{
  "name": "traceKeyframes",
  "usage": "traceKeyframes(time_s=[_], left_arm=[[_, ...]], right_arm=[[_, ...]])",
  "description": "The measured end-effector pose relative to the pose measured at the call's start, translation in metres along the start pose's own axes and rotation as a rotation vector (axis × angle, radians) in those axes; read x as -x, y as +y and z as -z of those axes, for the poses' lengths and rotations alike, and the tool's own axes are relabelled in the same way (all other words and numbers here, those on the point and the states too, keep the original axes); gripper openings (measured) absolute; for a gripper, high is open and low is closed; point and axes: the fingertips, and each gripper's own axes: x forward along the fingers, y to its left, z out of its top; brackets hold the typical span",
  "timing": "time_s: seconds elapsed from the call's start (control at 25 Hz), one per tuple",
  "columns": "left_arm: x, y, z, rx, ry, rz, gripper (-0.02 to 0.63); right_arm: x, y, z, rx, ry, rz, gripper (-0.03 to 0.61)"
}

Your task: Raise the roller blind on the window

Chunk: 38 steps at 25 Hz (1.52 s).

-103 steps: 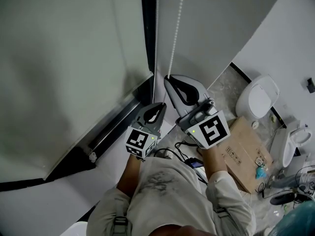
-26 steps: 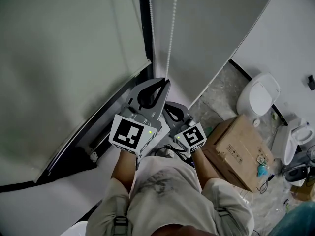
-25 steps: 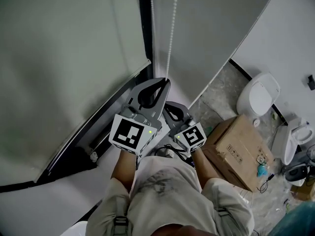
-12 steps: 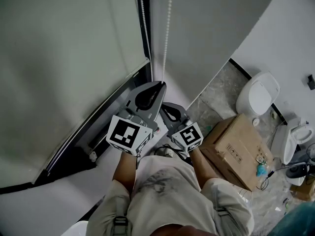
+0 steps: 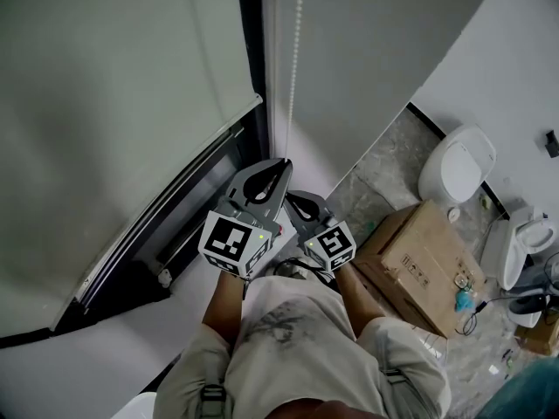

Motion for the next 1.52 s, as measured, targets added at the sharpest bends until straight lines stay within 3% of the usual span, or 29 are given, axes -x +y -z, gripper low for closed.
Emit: traceKeyframes(time_s=[0.88, 1.16, 1.52], left_arm=[[0.006, -0.003, 0.055, 0.052, 0.082, -0.024, 0.006], [0.007, -0.005, 0.053, 0.046, 0.081, -0.026, 0.006], [0.006, -0.008, 0.054, 0.038, 0.084, -0.025, 0.006]], right_arm=[[0.003, 0.004, 0.056, -0.026, 0.101, -0.001, 0.012], [0.023, -0.002, 0.019, 0.027, 0.057, 0.029, 0.029], [0.05, -0.006, -0.084, 0.073, -0.106, -0.015, 0.083]])
